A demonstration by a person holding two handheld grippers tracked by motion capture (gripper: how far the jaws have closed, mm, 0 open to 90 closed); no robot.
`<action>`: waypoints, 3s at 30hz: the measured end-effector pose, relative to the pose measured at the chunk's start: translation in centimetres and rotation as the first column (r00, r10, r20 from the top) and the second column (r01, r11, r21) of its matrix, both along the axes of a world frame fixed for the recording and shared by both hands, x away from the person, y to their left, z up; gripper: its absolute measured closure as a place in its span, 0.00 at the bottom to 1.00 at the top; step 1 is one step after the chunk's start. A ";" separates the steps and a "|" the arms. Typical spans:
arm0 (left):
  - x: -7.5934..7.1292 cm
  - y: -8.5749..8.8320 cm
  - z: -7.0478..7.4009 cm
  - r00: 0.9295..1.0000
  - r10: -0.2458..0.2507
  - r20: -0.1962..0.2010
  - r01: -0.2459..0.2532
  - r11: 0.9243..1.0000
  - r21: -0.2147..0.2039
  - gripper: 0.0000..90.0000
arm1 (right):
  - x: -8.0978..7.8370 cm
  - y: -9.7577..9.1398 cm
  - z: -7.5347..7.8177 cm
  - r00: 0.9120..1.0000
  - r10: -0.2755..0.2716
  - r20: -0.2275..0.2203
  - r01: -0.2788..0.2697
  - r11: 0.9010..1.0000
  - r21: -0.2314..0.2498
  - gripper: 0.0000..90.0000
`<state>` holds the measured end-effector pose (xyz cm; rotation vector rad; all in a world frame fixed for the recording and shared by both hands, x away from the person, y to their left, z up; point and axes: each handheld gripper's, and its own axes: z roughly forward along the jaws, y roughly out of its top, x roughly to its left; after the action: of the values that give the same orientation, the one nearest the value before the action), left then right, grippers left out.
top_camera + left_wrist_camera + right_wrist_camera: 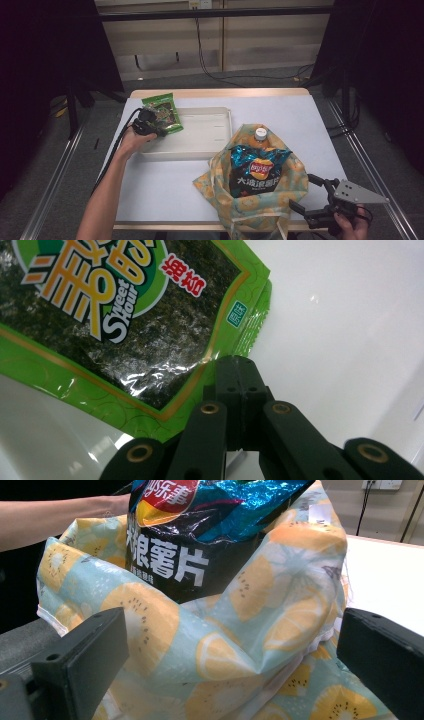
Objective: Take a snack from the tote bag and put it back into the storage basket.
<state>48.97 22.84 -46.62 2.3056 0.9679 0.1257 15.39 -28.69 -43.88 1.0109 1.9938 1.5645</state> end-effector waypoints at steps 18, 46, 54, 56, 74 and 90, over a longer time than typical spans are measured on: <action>3.0 -0.3 0.1 0.996 0.093 0.012 -0.094 0.994 0.055 1.00 | 0.1 -0.1 0.0 1.000 0.003 -0.002 -0.003 1.000 -0.002 0.00; 3.7 -0.5 0.1 0.991 0.129 0.032 -0.130 0.991 0.029 0.90 | 0.1 0.0 -0.1 1.000 0.004 -0.007 -0.004 1.000 0.001 0.00; 3.2 0.6 0.9 0.991 0.131 0.025 -0.131 0.991 0.011 0.86 | 0.1 0.0 -0.1 1.000 0.008 -0.004 -0.008 1.000 -0.001 0.00; 3.0 0.6 1.1 0.991 0.130 0.029 -0.130 0.992 0.001 0.86 | 0.1 -0.1 0.0 1.000 0.007 -0.005 -0.007 1.000 -0.002 0.00; -1.1 1.5 3.4 0.988 0.103 0.116 -0.087 0.987 -0.138 0.86 | 0.1 -0.2 0.1 1.000 -0.007 -0.002 0.007 1.000 0.010 0.00; -7.4 -0.1 5.3 0.978 0.003 0.210 0.044 0.975 -0.217 0.79 | 1.0 0.3 2.0 0.998 -0.060 0.028 0.059 0.998 0.008 0.16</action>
<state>41.56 22.78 -41.30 2.0509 0.8074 0.2356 16.41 -28.39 -41.85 1.0362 1.9231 1.5472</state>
